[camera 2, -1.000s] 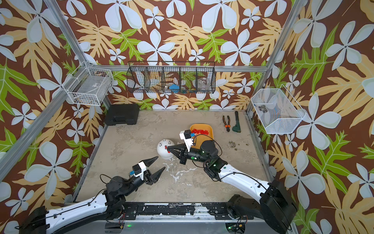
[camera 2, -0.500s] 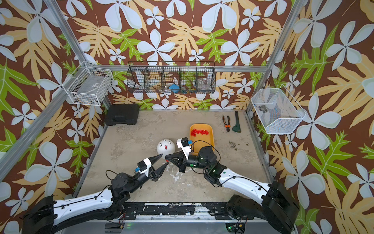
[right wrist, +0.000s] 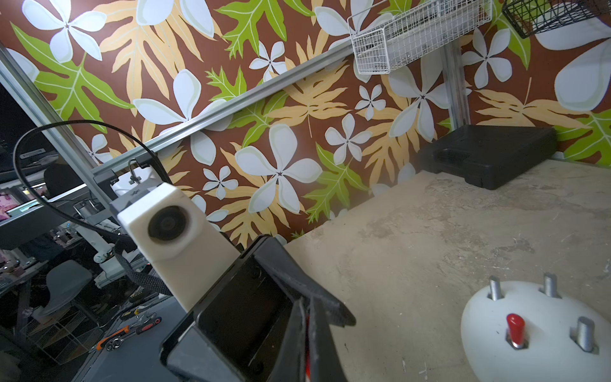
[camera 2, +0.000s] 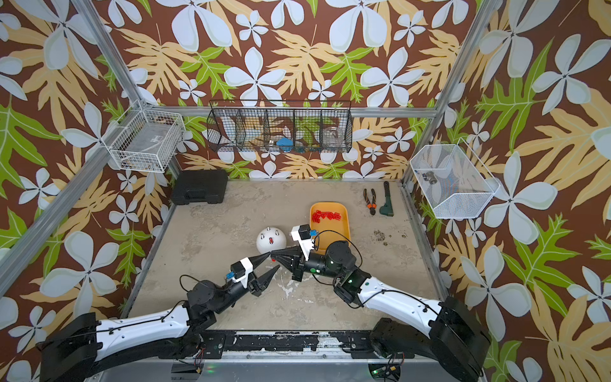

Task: Cover the protruding screws with screw protection sleeves
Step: Adjust the screw protection sleeve.

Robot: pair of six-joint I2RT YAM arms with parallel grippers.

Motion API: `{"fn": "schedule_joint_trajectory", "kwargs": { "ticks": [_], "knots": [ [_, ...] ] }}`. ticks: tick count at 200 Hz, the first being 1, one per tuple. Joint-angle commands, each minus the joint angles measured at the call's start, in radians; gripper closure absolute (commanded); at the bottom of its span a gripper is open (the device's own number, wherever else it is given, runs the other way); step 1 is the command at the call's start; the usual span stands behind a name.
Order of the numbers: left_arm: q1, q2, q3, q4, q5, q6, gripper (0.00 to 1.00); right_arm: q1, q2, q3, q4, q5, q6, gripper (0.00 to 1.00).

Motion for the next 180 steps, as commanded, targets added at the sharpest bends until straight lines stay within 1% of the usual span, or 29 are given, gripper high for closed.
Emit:
{"fn": "schedule_joint_trajectory", "kwargs": {
  "ticks": [1, 40, 58, 94, 117, 128, 142, 155, 180],
  "knots": [
    [-0.002, 0.006, 0.011, 0.034, -0.011, 0.005, 0.55, 0.007, 0.004, -0.001, 0.039, -0.001, -0.001, 1.00],
    [0.001, 0.015, 0.016, 0.035, -0.029, 0.012, 0.56, 0.018, 0.010, -0.002, 0.053, -0.002, 0.001, 1.00],
    [-0.001, 0.010, 0.016, 0.032, -0.029, 0.014, 0.63, 0.019, 0.008, -0.004, 0.058, 0.003, -0.001, 1.00],
    [-0.001, 0.010, 0.016, 0.029, -0.031, 0.013, 0.64, 0.020, 0.010, -0.002, 0.053, 0.005, -0.006, 1.00],
    [-0.001, 0.009, 0.014, 0.027, -0.034, 0.016, 0.67, 0.020, 0.010, -0.003, 0.049, 0.010, -0.010, 1.00],
    [-0.002, 0.009, 0.015, 0.026, -0.033, 0.019, 0.71, 0.020, 0.012, -0.003, 0.048, 0.010, -0.011, 1.00],
    [-0.001, 0.010, 0.016, 0.026, -0.037, 0.019, 0.71, 0.020, 0.012, -0.005, 0.050, 0.009, -0.010, 1.00],
    [-0.001, 0.007, 0.016, 0.024, -0.035, 0.021, 0.74, 0.021, 0.011, -0.002, 0.048, 0.009, -0.010, 1.00],
    [-0.001, 0.005, 0.016, 0.024, -0.034, 0.025, 0.77, 0.020, 0.011, -0.005, 0.047, 0.009, -0.012, 1.00]
  ]
}}
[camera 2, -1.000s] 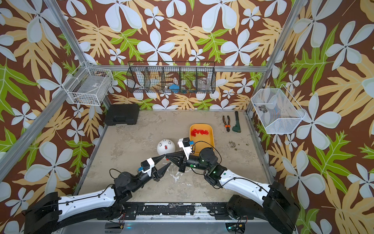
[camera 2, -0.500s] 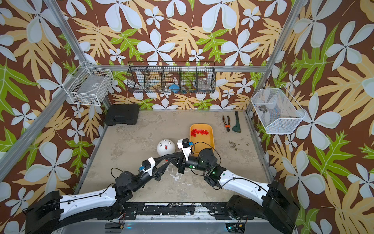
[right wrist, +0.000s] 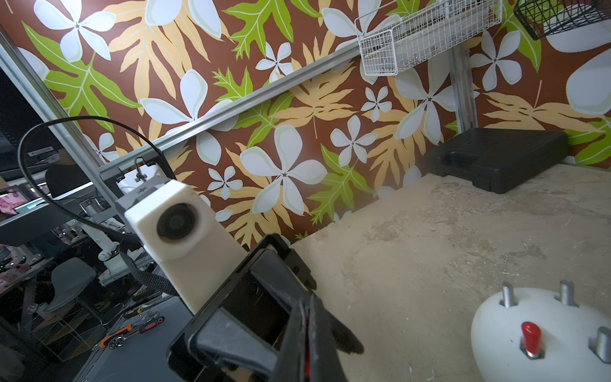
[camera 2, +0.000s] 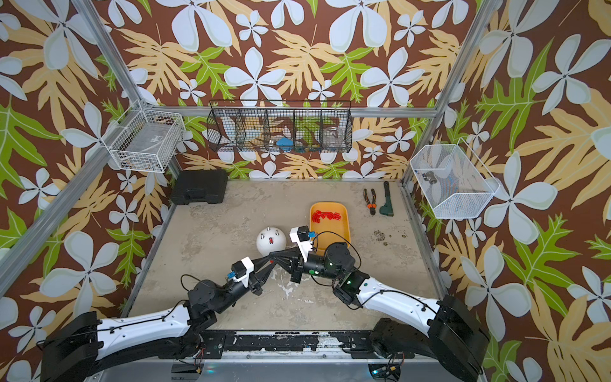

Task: Cover the protruding screws with screw protection sleeves
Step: Adjust the screw protection sleeve.

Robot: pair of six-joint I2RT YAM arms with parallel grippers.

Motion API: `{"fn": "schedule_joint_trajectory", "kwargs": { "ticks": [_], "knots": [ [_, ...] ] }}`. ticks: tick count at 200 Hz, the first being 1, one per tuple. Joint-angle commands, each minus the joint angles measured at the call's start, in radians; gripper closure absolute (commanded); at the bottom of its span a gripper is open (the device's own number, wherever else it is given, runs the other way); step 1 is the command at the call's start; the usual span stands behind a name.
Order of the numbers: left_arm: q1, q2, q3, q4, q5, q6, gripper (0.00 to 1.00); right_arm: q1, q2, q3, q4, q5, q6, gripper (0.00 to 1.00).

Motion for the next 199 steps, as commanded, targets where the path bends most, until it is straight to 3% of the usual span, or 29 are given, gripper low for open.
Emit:
{"fn": "schedule_joint_trajectory", "kwargs": {
  "ticks": [1, 95, 110, 162, 199],
  "knots": [
    [-0.001, -0.003, 0.007, 0.024, -0.009, 0.007, 0.77, 0.002, 0.002, 0.001, 0.017, 0.002, -0.012, 1.00],
    [0.000, 0.006, 0.015, 0.025, -0.006, 0.006, 0.82, 0.001, 0.005, -0.002, 0.017, -0.003, -0.013, 1.00],
    [-0.001, 0.006, 0.015, 0.028, -0.006, 0.004, 0.92, 0.001, 0.005, -0.004, 0.018, -0.003, -0.014, 1.00],
    [0.000, 0.008, 0.016, 0.031, -0.012, 0.005, 0.91, 0.001, 0.008, -0.002, 0.017, -0.006, -0.014, 1.00],
    [-0.001, 0.010, 0.016, 0.031, -0.018, 0.007, 0.77, 0.002, 0.001, -0.001, 0.013, 0.000, -0.015, 1.00]
  ]
}}
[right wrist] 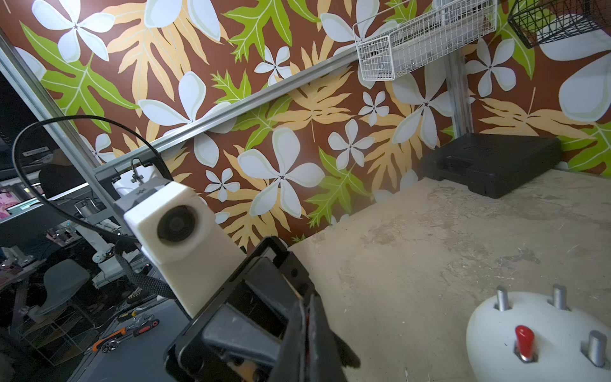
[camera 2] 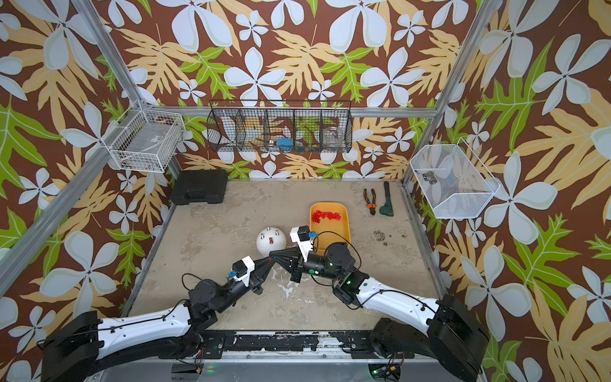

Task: Cover the protruding screws with screw protection sleeves
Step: Adjust the screw protection sleeve.

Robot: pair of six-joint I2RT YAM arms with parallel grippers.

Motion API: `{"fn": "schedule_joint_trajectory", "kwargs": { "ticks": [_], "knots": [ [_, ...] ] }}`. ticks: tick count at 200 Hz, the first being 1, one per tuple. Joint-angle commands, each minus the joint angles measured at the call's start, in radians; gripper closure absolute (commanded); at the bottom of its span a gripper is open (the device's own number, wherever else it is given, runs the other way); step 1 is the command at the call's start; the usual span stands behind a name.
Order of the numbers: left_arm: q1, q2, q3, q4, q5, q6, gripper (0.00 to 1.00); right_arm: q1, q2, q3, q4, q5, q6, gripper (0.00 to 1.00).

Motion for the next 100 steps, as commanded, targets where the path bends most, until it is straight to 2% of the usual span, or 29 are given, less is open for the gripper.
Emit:
{"fn": "schedule_joint_trajectory", "kwargs": {
  "ticks": [1, 14, 27, 38, 68, 100],
  "knots": [
    [0.000, 0.001, 0.009, 0.038, -0.014, 0.003, 0.77, 0.002, -0.003, 0.002, -0.003, -0.008, -0.007, 1.00],
    [-0.001, 0.001, 0.006, 0.038, -0.016, 0.004, 0.69, 0.001, -0.008, 0.002, 0.000, -0.008, -0.006, 1.00],
    [0.000, 0.001, 0.007, 0.037, -0.014, 0.006, 0.68, 0.001, -0.010, 0.007, -0.010, -0.005, -0.007, 1.00],
    [0.000, 0.001, 0.004, 0.037, -0.015, 0.008, 0.58, 0.001, -0.011, 0.012, -0.017, -0.007, -0.007, 1.00],
    [0.000, -0.012, -0.017, 0.034, -0.036, 0.014, 0.43, 0.001, -0.016, 0.019, -0.028, 0.000, -0.001, 1.00],
    [0.000, -0.087, -0.087, -0.003, -0.070, 0.032, 0.41, -0.013, -0.014, 0.046, -0.051, 0.005, 0.030, 1.00]
  ]
}}
